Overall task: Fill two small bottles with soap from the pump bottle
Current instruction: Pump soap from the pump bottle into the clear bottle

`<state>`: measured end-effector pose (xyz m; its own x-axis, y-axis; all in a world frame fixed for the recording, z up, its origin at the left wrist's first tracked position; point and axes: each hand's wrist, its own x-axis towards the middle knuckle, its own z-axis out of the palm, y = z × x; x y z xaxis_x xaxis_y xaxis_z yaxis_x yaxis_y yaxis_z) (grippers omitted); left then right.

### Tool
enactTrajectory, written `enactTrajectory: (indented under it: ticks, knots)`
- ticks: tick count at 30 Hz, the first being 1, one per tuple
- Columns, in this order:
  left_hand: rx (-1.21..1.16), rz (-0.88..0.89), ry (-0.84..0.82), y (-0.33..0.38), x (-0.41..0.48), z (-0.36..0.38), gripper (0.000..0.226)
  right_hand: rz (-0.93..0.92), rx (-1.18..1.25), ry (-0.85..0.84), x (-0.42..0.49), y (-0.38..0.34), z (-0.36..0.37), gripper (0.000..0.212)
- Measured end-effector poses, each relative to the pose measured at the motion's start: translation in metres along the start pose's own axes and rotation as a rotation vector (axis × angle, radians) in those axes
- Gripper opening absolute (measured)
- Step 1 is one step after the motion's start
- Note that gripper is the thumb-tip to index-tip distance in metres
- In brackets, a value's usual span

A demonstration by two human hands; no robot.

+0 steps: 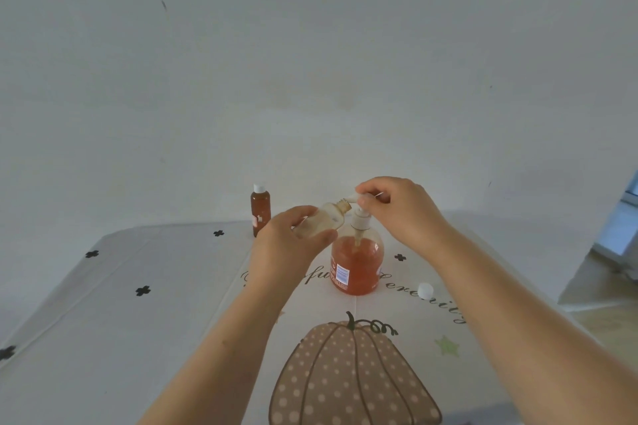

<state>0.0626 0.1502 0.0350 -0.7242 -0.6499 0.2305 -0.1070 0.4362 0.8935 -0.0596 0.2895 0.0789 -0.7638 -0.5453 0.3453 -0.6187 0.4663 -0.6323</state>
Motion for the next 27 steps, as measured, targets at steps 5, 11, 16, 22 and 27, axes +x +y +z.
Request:
enactTrajectory:
  ticks: [5, 11, 16, 22, 27]
  knots:
    - [0.047, 0.026, 0.017, 0.001, 0.007, 0.003, 0.043, -0.002, -0.001, -0.011, 0.002, 0.000, 0.001, 0.024]
    - [0.035, 0.034, -0.021, -0.001, 0.016, 0.001, 0.047, 0.013, -0.002, -0.052, 0.009, -0.001, -0.006, 0.012]
    - [-0.013, 0.055, -0.065, -0.007, 0.021, 0.001, 0.049, 0.057, -0.028, 0.001, 0.038, -0.013, -0.005, 0.026]
    - [-0.032, 0.085, -0.102, -0.017, 0.025, 0.000, 0.053, 0.091, -0.141, -0.070, 0.078, -0.030, 0.017, 0.033]
    - [-0.129, 0.069, -0.112, -0.026, 0.033, -0.007, 0.038, 0.140, -0.239, -0.211, 0.085, -0.024, 0.037, 0.031]
